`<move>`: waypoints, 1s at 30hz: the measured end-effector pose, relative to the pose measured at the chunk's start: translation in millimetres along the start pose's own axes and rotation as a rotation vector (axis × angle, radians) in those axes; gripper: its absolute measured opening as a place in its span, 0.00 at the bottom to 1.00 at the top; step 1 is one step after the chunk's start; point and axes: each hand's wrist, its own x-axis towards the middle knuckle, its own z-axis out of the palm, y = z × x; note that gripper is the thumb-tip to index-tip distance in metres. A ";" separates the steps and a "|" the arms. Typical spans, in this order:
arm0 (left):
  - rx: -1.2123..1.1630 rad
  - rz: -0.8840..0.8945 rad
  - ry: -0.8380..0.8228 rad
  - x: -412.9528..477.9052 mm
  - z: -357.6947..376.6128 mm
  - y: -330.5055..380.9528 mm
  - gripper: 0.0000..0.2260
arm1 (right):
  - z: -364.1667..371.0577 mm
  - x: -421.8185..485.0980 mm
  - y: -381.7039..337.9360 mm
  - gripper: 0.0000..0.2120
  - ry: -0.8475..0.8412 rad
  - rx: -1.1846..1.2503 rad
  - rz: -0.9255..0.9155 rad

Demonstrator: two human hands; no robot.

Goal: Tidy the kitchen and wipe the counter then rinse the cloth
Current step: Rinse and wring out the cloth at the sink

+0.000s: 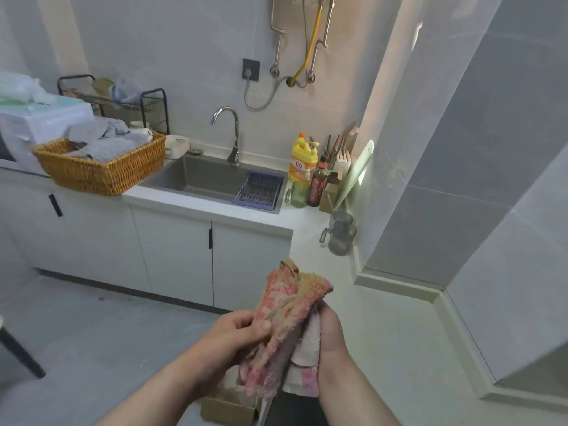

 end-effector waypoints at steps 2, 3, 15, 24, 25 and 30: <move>0.013 0.044 0.044 -3.3 -10.0 1.9 0.27 | 13.6 8.1 7.2 0.22 0.023 -0.006 0.031; 0.012 0.059 0.074 -4.1 -15.4 3.3 0.28 | 22.6 14.8 11.9 0.24 0.021 -0.030 0.048; 0.030 0.228 0.391 -22.2 -157.0 60.1 0.19 | 156.8 87.8 68.8 0.38 -0.019 -0.151 -0.003; -0.056 0.191 0.344 -10.5 -277.5 88.5 0.03 | 232.7 167.8 111.4 0.30 -0.058 -0.092 0.031; -0.058 0.189 0.361 -7.0 -288.3 88.9 0.03 | 234.9 177.7 115.1 0.30 -0.045 -0.091 0.024; -0.113 0.151 0.408 13.6 -327.9 95.0 0.04 | 245.6 222.7 121.1 0.29 -0.046 -0.058 0.022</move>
